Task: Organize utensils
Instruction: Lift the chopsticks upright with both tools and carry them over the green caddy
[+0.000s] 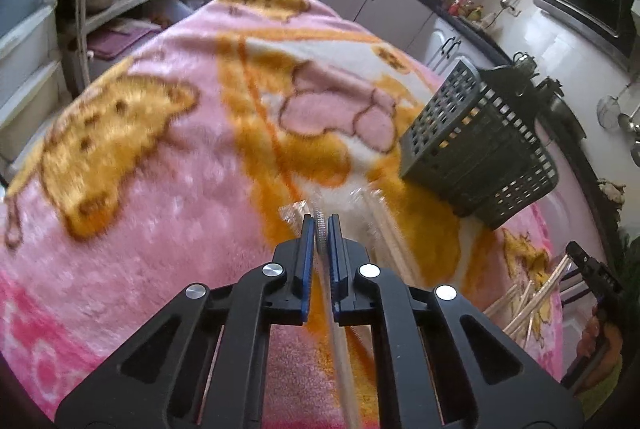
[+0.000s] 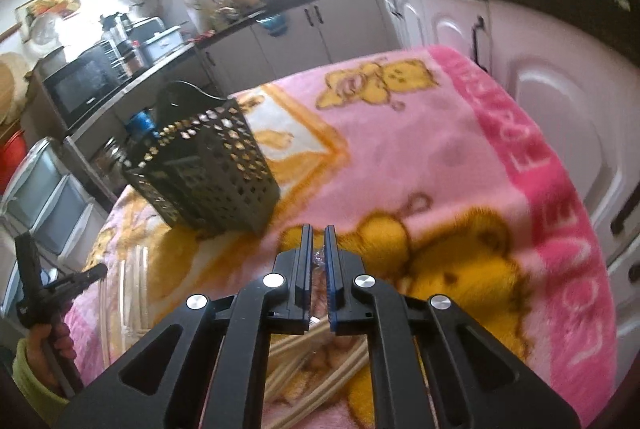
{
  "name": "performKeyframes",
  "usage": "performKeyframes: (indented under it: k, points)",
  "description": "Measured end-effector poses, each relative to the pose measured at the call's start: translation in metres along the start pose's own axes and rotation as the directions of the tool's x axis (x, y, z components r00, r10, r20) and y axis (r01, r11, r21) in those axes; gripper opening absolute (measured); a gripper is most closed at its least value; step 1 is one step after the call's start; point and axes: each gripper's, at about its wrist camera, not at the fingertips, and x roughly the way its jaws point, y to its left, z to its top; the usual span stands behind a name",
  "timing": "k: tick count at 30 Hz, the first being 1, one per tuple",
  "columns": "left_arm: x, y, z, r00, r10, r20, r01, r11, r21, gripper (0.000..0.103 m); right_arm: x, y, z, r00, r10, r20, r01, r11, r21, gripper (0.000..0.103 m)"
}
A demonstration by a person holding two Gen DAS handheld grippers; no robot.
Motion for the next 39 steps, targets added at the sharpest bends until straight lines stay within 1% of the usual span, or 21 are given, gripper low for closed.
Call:
performKeyframes:
  k: [5, 9, 15, 20, 26, 31, 39]
  points:
    - [-0.017, -0.015, 0.016, 0.999, -0.015, 0.049, 0.012, 0.999, 0.052, 0.001, -0.014, 0.022, 0.011, 0.999, 0.017, 0.032, -0.014, 0.995, -0.095, 0.006]
    - [-0.03, -0.032, 0.031, 0.995, -0.038, 0.089, 0.029, 0.995, 0.093, 0.001, -0.024, 0.044, 0.021, 0.998, 0.038, 0.053, -0.028, 0.984, -0.174, 0.005]
    - [-0.046, -0.057, 0.053, 0.987, -0.068, 0.143, 0.046, 0.987, 0.152, 0.001, -0.035, 0.073, 0.035, 0.994, 0.074, 0.082, -0.052, 0.968, -0.245, 0.005]
    - [-0.059, -0.079, 0.072, 0.979, -0.108, 0.174, 0.071, 0.976, 0.208, 0.001, -0.049, 0.095, 0.049, 0.988, 0.104, 0.114, -0.066, 0.953, -0.294, 0.004]
    - [-0.07, -0.104, 0.095, 0.967, -0.145, 0.212, 0.088, 0.963, 0.256, 0.001, -0.068, 0.11, 0.068, 0.979, 0.114, 0.171, -0.053, 0.944, -0.325, 0.004]
    - [-0.08, -0.127, 0.115, 0.952, -0.174, 0.252, 0.095, 0.95, 0.299, 0.001, -0.079, 0.115, 0.089, 0.969, 0.114, 0.217, -0.036, 0.943, -0.332, 0.004]
    - [-0.083, -0.163, 0.148, 0.929, -0.209, 0.305, 0.099, 0.935, 0.339, 0.001, -0.092, 0.128, 0.129, 0.947, 0.142, 0.288, -0.037, 0.939, -0.342, 0.004]
